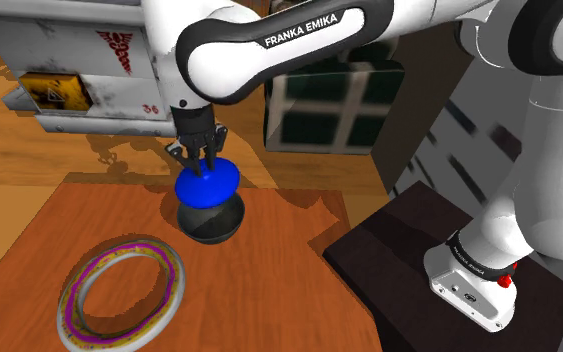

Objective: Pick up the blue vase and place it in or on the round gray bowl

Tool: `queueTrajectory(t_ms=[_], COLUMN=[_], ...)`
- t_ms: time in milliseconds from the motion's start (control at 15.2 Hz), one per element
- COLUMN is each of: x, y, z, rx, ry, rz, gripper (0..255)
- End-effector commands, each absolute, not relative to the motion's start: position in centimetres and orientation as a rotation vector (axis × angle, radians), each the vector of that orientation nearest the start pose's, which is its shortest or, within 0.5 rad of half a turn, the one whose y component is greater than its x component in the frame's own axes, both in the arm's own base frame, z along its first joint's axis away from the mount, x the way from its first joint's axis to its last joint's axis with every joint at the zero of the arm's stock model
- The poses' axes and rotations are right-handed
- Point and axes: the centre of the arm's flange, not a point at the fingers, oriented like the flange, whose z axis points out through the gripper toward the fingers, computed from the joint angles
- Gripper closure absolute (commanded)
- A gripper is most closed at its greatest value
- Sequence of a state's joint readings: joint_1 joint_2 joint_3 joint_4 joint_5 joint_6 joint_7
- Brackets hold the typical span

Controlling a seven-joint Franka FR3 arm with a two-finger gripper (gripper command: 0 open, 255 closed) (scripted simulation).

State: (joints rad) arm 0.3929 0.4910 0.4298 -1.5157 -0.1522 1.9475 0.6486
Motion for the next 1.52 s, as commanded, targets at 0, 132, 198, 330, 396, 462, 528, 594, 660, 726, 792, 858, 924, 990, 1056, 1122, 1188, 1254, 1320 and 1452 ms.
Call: queueTrajectory(t_ms=[0, 132, 198, 330, 396, 462, 528, 594, 660, 726, 792, 858, 924, 990, 1056, 1122, 1188, 1254, 1320, 1452], x=[50.5, 50.5, 50.5, 50.5, 50.5, 50.5, 50.5, 50.5, 50.5, 50.5, 50.5, 50.5, 50.5, 50.5, 50.5, 50.5, 50.5, 50.5, 50.5, 50.5], y=[46.4, 46.4, 46.4, 46.4, 46.4, 46.4, 46.4, 46.4, 46.4, 46.4, 46.4, 46.4, 46.4, 46.4, 46.4, 46.4, 46.4, 46.4, 46.4, 46.4], z=[38.7, 37.6, 37.1, 36.1, 35.5, 35.0, 34.5, 33.9, 33.4, 32.9, 32.4, 31.8, 31.3, 30.8, 29.8, 29.8, 29.8, 29.8, 29.8, 29.8], rx=[-3.094, -3.094, -3.094, -3.094, -3.094, -3.094, -3.094, -3.094, -3.094, -3.094, -3.094, -3.094, -3.094, -3.094, -3.094, -3.094, -3.094, -3.094, -3.094, -3.094], ry=[-0.291, -0.291, -0.291, -0.291, -0.291, -0.291, -0.291, -0.291, -0.291, -0.291, -0.291, -0.291, -0.291, -0.291, -0.291, -0.291, -0.291, -0.291, -0.291, -0.291], rz=[0.074, 0.074, 0.074, 0.074, 0.074, 0.074, 0.074, 0.074, 0.074, 0.074, 0.074, 0.074, 0.074, 0.074, 0.074, 0.074, 0.074, 0.074, 0.074, 0.074], gripper=[255, 255, 255, 255, 255, 255, 255, 255, 255, 255, 255, 255, 255, 255, 255, 255, 255, 255, 255, 255])
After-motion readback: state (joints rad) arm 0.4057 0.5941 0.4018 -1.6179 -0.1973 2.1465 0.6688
